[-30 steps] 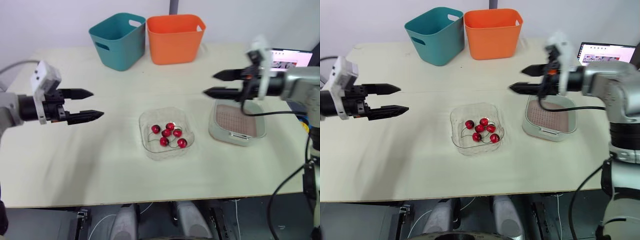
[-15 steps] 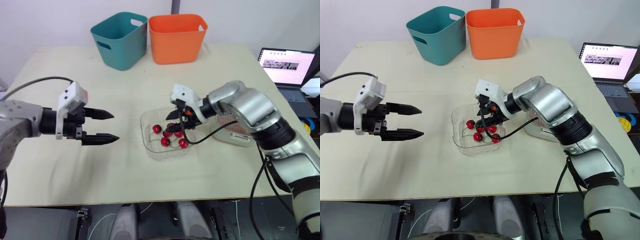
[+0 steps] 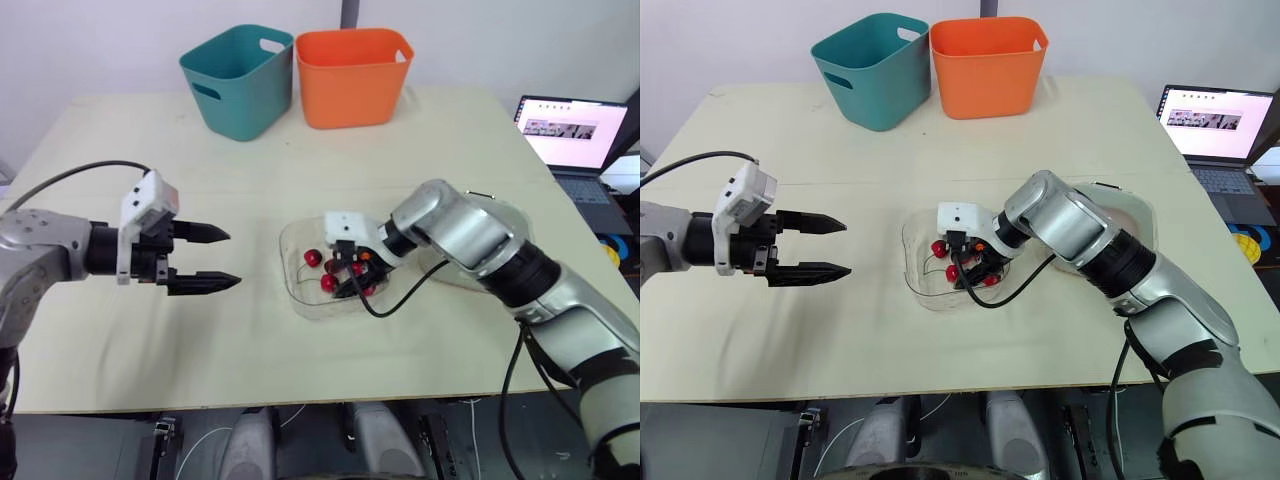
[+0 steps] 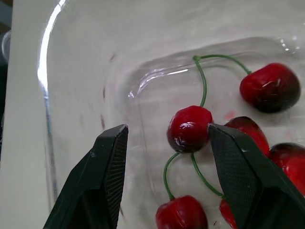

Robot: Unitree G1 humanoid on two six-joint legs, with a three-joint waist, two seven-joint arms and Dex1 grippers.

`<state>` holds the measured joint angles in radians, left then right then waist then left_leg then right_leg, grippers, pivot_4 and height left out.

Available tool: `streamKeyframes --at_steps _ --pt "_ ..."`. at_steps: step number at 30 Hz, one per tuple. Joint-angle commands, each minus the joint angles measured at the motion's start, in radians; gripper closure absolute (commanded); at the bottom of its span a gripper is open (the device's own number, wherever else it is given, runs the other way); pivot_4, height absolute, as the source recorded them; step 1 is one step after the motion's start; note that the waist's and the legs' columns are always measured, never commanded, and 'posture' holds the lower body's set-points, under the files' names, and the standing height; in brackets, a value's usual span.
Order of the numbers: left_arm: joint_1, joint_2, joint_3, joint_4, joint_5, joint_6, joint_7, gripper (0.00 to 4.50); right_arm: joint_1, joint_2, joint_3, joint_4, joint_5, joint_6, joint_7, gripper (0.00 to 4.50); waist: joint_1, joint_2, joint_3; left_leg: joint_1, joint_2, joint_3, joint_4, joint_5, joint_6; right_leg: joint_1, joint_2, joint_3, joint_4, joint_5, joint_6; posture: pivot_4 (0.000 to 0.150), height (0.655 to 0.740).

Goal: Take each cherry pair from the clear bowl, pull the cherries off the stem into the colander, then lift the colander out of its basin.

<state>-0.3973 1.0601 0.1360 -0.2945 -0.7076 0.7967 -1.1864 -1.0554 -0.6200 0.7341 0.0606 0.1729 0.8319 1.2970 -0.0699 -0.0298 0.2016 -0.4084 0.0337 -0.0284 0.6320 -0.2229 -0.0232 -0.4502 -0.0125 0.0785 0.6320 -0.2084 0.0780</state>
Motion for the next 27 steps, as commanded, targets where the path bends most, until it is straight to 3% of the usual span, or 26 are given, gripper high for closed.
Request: streamKeyframes --at_steps 1,11,24,27 --pt "-0.005 0.001 0.033 -0.006 0.0 -0.022 0.005 0.0 -0.039 0.026 0.019 0.057 -0.062 -0.051 0.028 1.71 -0.001 0.0 0.0 0.0 0.0 0.0 0.0 0.0 0.0 0.0 0.0 0.0 0.0 0.0 0.0 0.15 0.74" --pt "0.024 -0.004 0.048 -0.012 0.0 -0.039 0.023 0.0 -0.051 0.1 0.004 0.154 -0.128 -0.068 0.055 1.71 0.0 0.0 0.0 0.0 0.0 0.0 0.0 0.0 0.0 0.0 0.0 0.0 0.0 0.0 0.0 0.15 0.74" --pt "0.031 0.01 0.028 -0.006 0.02 -0.066 0.024 0.0 -0.034 0.14 -0.01 0.153 -0.127 -0.004 0.064 1.71 0.0 0.0 0.0 0.0 0.0 0.0 0.0 0.0 0.0 0.0 0.0 0.0 0.001 0.0 0.0 0.15 0.74" --pt "0.038 0.033 0.014 -0.007 0.044 -0.075 0.0 0.0 -0.029 0.151 -0.016 0.163 -0.134 -0.005 0.045 2.6 -0.001 0.0 0.0 0.0 0.0 0.0 0.0 0.0 0.0 0.0 0.0 0.0 0.001 0.0 0.0 0.15 0.74"
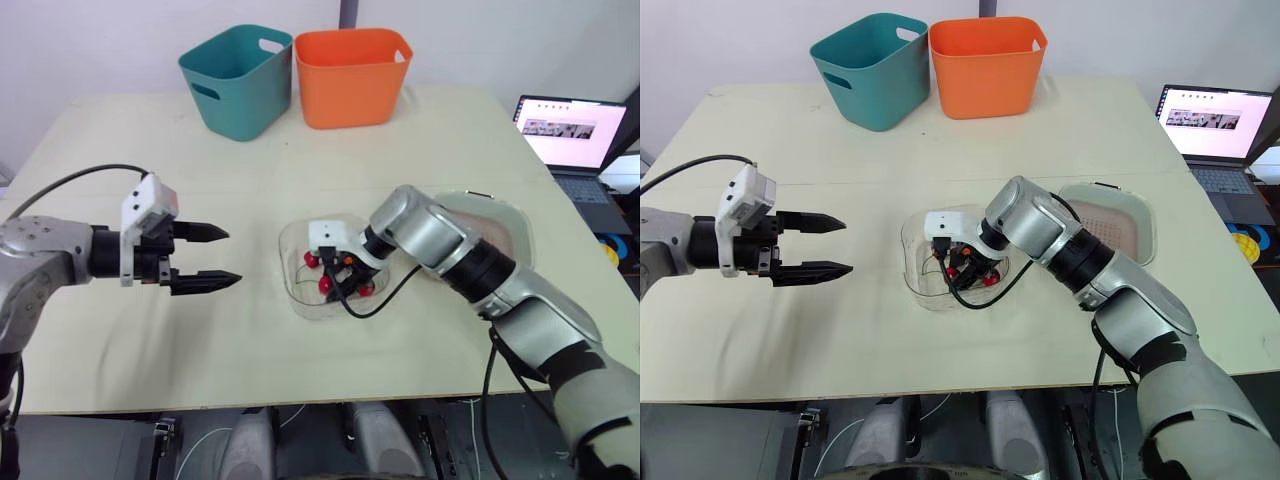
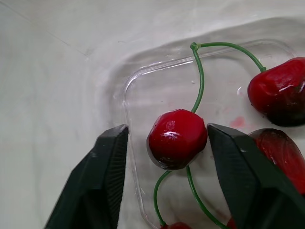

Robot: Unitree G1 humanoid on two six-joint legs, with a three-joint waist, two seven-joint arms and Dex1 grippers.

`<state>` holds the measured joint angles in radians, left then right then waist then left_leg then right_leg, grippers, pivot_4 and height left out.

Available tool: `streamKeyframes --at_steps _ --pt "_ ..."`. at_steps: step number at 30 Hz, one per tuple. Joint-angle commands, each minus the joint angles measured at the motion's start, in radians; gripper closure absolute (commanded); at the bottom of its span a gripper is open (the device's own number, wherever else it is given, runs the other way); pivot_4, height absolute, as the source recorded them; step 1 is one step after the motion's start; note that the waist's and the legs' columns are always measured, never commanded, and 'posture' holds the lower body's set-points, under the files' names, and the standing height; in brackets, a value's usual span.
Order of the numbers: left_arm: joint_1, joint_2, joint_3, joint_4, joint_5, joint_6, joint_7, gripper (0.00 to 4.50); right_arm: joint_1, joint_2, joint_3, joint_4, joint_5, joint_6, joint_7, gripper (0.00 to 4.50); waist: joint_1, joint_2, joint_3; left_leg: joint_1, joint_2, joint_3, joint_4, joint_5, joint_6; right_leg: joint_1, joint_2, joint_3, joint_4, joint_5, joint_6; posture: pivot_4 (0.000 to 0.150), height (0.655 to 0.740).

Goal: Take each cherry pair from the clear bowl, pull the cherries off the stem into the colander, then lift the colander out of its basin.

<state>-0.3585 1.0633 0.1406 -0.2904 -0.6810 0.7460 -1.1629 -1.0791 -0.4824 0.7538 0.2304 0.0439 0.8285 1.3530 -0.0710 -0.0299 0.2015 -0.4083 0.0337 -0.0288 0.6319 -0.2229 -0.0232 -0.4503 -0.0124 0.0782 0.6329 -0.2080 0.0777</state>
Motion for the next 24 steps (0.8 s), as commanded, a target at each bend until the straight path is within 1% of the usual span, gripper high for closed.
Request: streamKeyframes --at_steps 1,2,3,7,18,20,24 --pt "0.0 0.033 0.008 -0.012 0.019 -0.023 -0.03 0.0 -0.006 0.014 -0.037 -0.005 -0.005 -0.001 -0.013 2.99 0.0 0.0 0.0 0.0 0.0 0.0 0.0 0.0 0.0 0.0 0.0 0.0 0.0 0.0 0.0 0.15 0.74" --pt "0.0 0.035 0.009 -0.012 0.018 -0.021 -0.034 0.0 -0.006 0.015 -0.039 -0.005 -0.005 0.0 -0.013 3.26 0.001 0.0 0.0 0.0 0.0 0.0 0.0 0.0 0.0 0.0 0.0 0.0 0.0 0.0 0.0 0.15 0.74" --pt "0.0 0.036 0.009 -0.012 0.019 -0.022 -0.038 0.0 -0.009 0.017 -0.044 -0.002 -0.005 0.001 -0.015 3.39 0.001 0.0 0.0 0.0 0.0 0.0 0.0 0.0 0.0 0.0 0.0 0.0 0.0 0.0 0.0 0.15 0.74" --pt "-0.01 0.039 0.012 -0.01 0.022 -0.018 -0.046 0.0 -0.018 0.016 -0.063 -0.004 -0.001 0.009 -0.015 3.39 0.001 0.0 0.0 0.0 0.0 0.0 0.0 0.0 0.0 0.0 0.0 0.0 0.0 0.0 0.0 0.15 0.74" --pt "-0.054 0.051 0.01 -0.019 -0.007 0.009 -0.076 0.0 -0.025 -0.044 -0.14 -0.089 0.037 0.076 0.006 3.39 0.001 0.0 0.0 0.0 0.0 0.0 0.0 0.0 0.0 0.0 0.0 0.0 0.0 0.0 0.0 0.15 0.74" --pt "-0.079 0.04 0.0 -0.002 -0.009 0.011 -0.081 0.0 -0.023 -0.051 -0.165 -0.091 0.053 0.081 0.009 3.39 0.001 0.0 0.0 0.0 0.0 0.0 0.0 0.0 0.0 0.0 0.0 0.0 0.0 0.0 0.0 0.15 0.74" --pt "-0.151 0.034 0.009 0.059 -0.037 0.035 -0.101 0.0 -0.072 -0.092 -0.282 -0.096 0.151 0.133 0.06 3.39 0.002 0.0 0.0 0.0 0.0 0.0 0.0 0.0 0.0 0.0 0.0 0.0 0.0 0.0 0.0 0.15 0.74"
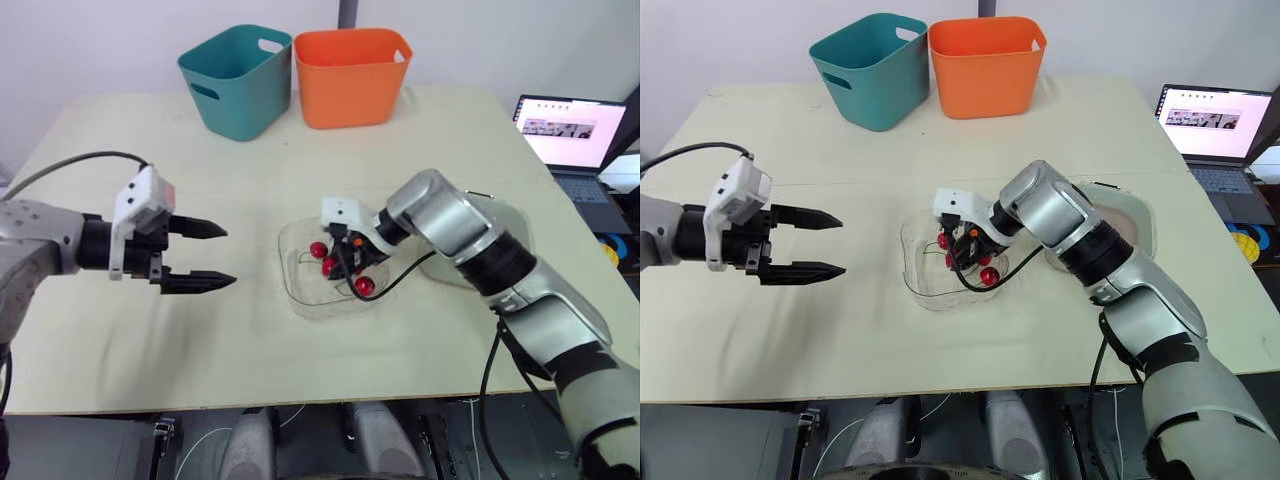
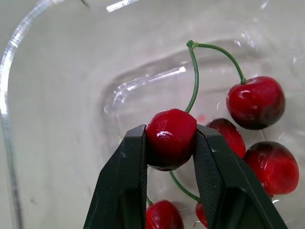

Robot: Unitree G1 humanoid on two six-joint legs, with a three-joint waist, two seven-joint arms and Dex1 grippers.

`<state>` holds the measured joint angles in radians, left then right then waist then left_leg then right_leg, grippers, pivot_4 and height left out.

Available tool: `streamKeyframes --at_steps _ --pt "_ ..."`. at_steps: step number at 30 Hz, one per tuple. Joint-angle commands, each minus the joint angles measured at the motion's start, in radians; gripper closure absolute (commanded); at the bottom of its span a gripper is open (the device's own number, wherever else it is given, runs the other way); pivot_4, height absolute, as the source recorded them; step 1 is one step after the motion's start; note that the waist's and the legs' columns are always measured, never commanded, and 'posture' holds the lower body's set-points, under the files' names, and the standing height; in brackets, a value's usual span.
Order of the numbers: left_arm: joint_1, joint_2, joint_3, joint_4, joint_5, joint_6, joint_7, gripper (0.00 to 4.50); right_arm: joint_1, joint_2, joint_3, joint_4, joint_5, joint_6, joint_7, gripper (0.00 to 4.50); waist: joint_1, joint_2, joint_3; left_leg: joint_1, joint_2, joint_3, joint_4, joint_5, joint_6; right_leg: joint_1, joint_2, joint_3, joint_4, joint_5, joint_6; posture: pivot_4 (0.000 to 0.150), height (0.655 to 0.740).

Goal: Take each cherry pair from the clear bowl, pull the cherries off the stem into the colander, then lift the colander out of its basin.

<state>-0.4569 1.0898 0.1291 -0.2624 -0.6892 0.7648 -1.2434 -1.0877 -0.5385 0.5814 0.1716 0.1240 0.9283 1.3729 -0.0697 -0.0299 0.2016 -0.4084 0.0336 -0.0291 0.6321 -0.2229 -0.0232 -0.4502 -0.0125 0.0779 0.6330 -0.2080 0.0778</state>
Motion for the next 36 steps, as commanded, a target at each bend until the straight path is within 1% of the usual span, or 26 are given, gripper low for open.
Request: streamKeyframes --at_steps 1,4,6,9,12,16,21,26,31,34,36 --pt "-0.073 0.008 0.022 0.044 -0.035 0.022 -0.027 0.0 -0.073 -0.048 -0.137 -0.038 0.097 0.045 0.054 3.39 0.001 0.0 0.0 0.0 0.0 0.0 0.0 0.0 0.0 0.0 0.0 0.0 0.0 0.0 0.0 0.15 0.74" --pt "-0.193 0.003 0.013 0.093 -0.06 0.045 -0.053 0.0 -0.103 -0.098 -0.249 -0.02 0.217 0.119 0.123 3.39 0.004 0.0 0.0 0.0 0.0 0.0 0.0 0.0 0.0 0.0 0.0 0.0 0.0 0.0 0.0 0.15 0.74" --pt "-0.288 -0.026 -0.002 0.115 -0.073 0.053 -0.056 0.0 -0.116 -0.115 -0.346 -0.004 0.316 0.186 0.154 3.39 0.004 0.0 0.0 0.0 0.0 -0.001 0.001 0.0 0.0 0.001 0.0 -0.001 0.0 0.0 0.0 0.15 0.74" --pt "-0.434 -0.085 0.001 0.161 -0.134 0.111 -0.049 0.0 -0.142 -0.116 -0.483 0.024 0.453 0.317 0.153 3.39 0.003 0.0 0.0 0.0 0.0 -0.001 0.001 0.0 0.0 0.001 0.0 -0.001 -0.001 0.0 0.0 0.15 0.74" --pt "-0.553 -0.137 -0.014 0.219 -0.152 0.128 -0.064 0.0 -0.159 -0.118 -0.56 0.035 0.534 0.401 0.12 3.39 -0.002 0.0 0.0 0.0 0.0 -0.001 0.001 0.0 0.0 0.002 0.0 -0.001 0.0 0.002 0.004 0.15 0.74" --pt "-0.657 -0.216 -0.054 0.268 -0.141 0.111 -0.092 0.0 -0.155 -0.121 -0.588 0.007 0.587 0.428 0.076 3.39 -0.001 0.0 0.0 0.002 0.0 -0.001 0.0 0.0 0.0 0.001 0.001 -0.001 0.002 0.002 0.004 0.15 0.74" --pt "-0.729 -0.328 -0.095 0.35 -0.11 0.069 -0.111 0.0 -0.14 -0.126 -0.597 -0.032 0.637 0.43 0.028 3.39 0.001 0.0 0.0 0.001 0.0 -0.001 0.001 0.0 0.0 0.001 0.001 -0.001 0.002 0.002 0.004 0.15 0.74" --pt "-0.761 -0.391 -0.123 0.446 -0.074 0.032 -0.159 0.0 -0.126 -0.128 -0.606 -0.071 0.687 0.434 -0.011 3.39 0.0 0.0 0.0 0.001 0.0 -0.001 0.0 0.0 0.0 0.001 0.001 -0.001 0.002 0.002 0.004 0.15 0.74" --pt "-0.773 -0.407 -0.124 0.494 -0.079 0.049 -0.21 0.0 -0.128 -0.122 -0.626 -0.086 0.736 0.452 -0.05 3.39 0.0 0.0 0.0 0.001 0.0 -0.001 0.0 0.0 0.0 0.0 0.001 -0.001 0.003 0.002 0.004 0.15 0.74" --pt "-0.765 -0.41 -0.135 0.502 -0.064 0.038 -0.233 0.55 -0.129 -0.12 -0.637 -0.089 0.762 0.461 -0.072 3.4 0.0 0.0 0.0 0.0 0.0 -0.001 0.0 0.0 0.0 0.0 0.001 -0.001 0.003 0.002 0.004 0.15 0.74" --pt "-0.764 -0.417 -0.132 0.502 -0.061 0.04 -0.234 1.23 -0.128 -0.121 -0.642 -0.09 0.776 0.463 -0.085 3.4 0.0 0.0 0.0 0.0 0.0 -0.001 0.0 0.0 0.0 0.0 0.001 -0.001 0.003 0.002 0.004 0.15 0.74"
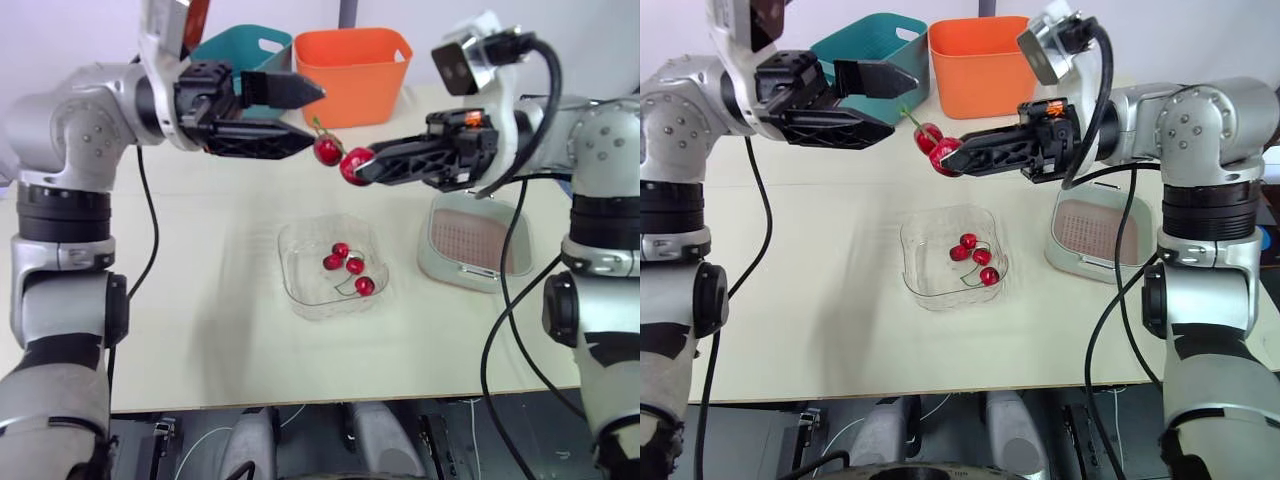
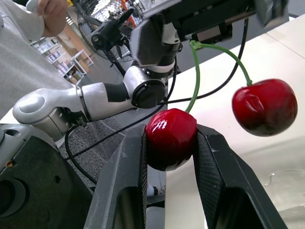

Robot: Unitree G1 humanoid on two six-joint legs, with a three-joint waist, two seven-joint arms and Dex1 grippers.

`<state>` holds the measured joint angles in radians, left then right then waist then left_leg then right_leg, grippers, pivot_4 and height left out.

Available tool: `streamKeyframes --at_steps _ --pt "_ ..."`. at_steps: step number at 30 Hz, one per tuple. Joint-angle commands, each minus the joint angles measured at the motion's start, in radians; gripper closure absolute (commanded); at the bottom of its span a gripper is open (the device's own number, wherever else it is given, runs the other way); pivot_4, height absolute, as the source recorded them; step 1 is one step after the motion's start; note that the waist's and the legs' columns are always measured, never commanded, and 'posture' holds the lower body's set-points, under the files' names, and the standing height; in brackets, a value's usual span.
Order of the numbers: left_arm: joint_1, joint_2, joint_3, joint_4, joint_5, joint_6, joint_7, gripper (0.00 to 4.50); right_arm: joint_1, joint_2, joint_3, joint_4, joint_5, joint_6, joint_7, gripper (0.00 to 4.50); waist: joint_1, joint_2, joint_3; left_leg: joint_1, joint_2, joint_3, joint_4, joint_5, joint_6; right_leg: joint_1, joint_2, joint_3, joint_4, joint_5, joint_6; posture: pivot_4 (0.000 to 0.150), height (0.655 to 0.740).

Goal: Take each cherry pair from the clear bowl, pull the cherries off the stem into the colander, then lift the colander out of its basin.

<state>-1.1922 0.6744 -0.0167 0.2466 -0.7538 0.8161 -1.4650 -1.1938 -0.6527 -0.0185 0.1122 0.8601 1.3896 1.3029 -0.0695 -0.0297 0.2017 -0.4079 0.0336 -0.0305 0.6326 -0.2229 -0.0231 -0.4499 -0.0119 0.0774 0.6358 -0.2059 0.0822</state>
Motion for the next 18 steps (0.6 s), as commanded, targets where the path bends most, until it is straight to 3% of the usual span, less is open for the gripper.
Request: streamKeyframes --at_steps 1,2,14,18 --pt "-0.029 -0.005 0.017 -0.008 0.001 -0.006 -0.012 1.59 -0.023 -0.007 -0.043 -0.03 0.048 0.003 -0.02 3.4 0.0 0.0 0.0 0.0 0.0 0.0 0.0 0.0 0.0 0.0 0.0 0.0 0.0 0.0 0.0 0.15 0.74" --pt "-0.03 -0.009 0.02 -0.009 0.001 -0.004 -0.012 1.93 -0.023 -0.008 -0.043 -0.031 0.054 0.004 -0.025 3.4 0.0 0.0 0.0 0.0 0.0 0.0 0.0 0.0 0.0 0.0 0.0 0.0 0.0 0.0 0.0 0.15 0.74" --pt "-0.019 -0.038 0.02 -0.025 0.007 -0.013 -0.013 1.93 -0.012 -0.011 -0.033 -0.039 0.104 0.001 -0.061 3.4 0.0 0.0 0.0 0.0 0.0 0.0 0.0 0.0 0.0 0.0 0.0 0.0 0.0 0.0 0.0 0.15 0.74" --pt "-0.018 -0.054 0.033 -0.035 -0.018 0.014 -0.008 2.82 -0.009 -0.011 -0.031 -0.041 0.116 0.003 -0.07 3.4 0.0 0.0 0.0 0.0 0.0 0.0 0.0 0.0 0.0 0.0 0.0 0.0 0.0 0.0 0.0 0.15 0.74"
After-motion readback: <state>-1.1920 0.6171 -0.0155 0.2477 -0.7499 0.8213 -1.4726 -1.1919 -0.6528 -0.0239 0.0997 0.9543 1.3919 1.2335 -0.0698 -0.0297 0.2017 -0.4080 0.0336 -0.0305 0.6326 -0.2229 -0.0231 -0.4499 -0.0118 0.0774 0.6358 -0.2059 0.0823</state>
